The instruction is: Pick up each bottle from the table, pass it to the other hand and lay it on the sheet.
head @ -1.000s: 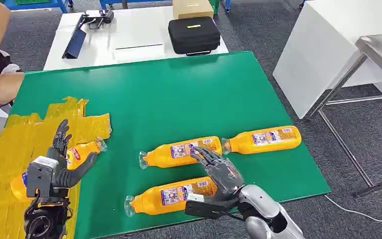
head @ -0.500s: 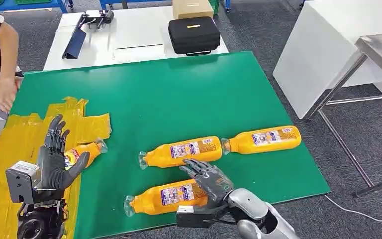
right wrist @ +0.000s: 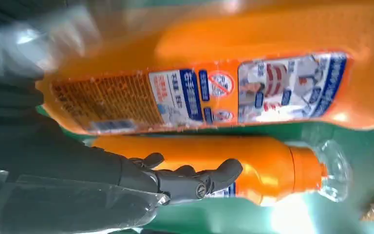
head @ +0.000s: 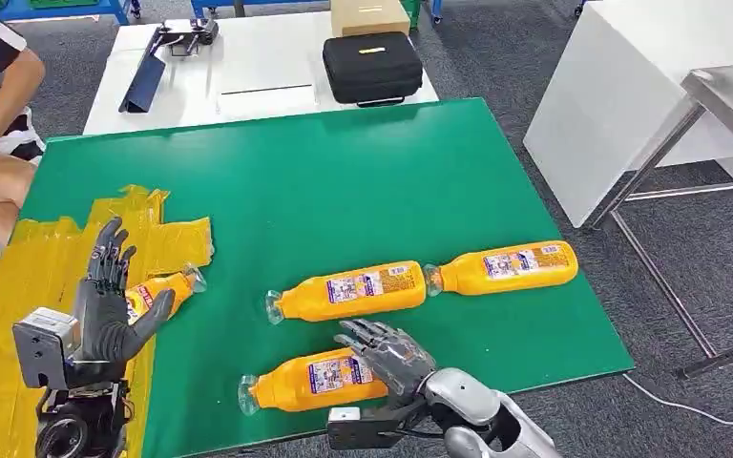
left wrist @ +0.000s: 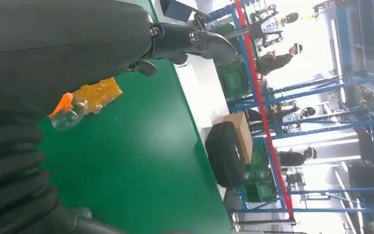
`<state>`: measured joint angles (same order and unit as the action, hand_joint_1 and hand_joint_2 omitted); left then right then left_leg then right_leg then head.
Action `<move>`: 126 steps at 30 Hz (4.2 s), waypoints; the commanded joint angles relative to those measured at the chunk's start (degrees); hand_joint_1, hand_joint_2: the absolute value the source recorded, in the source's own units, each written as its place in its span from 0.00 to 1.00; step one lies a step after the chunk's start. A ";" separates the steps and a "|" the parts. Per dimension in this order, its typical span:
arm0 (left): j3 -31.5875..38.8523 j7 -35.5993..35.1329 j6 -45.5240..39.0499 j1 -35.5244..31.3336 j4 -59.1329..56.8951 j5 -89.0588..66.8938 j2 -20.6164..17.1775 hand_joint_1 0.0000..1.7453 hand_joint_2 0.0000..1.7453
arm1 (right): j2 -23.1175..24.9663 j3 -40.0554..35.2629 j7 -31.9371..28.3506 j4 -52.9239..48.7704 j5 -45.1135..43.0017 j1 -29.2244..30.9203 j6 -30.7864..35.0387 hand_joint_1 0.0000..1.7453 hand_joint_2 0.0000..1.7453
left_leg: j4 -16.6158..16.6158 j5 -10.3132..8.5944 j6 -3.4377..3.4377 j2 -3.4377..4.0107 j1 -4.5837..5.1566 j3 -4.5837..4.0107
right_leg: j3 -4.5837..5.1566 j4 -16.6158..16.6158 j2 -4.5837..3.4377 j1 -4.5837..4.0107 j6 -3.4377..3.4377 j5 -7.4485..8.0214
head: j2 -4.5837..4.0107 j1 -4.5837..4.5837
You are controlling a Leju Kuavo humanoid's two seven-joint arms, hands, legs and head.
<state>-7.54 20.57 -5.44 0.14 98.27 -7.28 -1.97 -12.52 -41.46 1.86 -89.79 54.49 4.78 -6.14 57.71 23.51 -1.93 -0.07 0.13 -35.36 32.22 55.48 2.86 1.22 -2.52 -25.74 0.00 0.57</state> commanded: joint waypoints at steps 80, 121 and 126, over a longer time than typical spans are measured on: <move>-19.16 -14.58 17.13 -8.25 2.82 19.74 -3.80 0.00 1.00 | 9.18 9.86 -14.78 0.66 -34.23 2.84 27.69 1.00 1.00 | -0.06 0.16 0.15 0.17 -0.10 0.26 | -0.28 -0.11 -0.34 -0.08 0.24 -0.11 | -0.02 0.00; -20.40 -11.38 16.07 -10.77 1.19 17.84 -2.13 0.00 1.00 | 11.42 -6.82 -13.13 14.82 -29.76 14.34 19.31 1.00 1.00 | -0.05 0.14 0.12 0.26 -0.09 0.19 | -0.18 -0.09 -0.39 -0.07 0.20 -0.07 | -0.02 -0.02; -20.44 -11.61 16.11 -11.00 1.13 18.15 -2.37 0.00 1.00 | 11.81 -8.50 -11.92 15.37 -31.26 15.30 16.40 1.00 1.00 | -0.03 0.11 0.09 0.19 -0.07 0.12 | -0.11 -0.05 -0.28 -0.05 0.17 -0.07 | -0.02 -0.04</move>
<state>-26.42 9.33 10.27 -8.38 102.84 10.67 -4.55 -1.42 -44.67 -11.45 -80.65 25.09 15.81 13.33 57.71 23.56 -1.93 0.04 0.11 -35.45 32.32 55.50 2.82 1.20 -2.46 -25.78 -0.02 0.52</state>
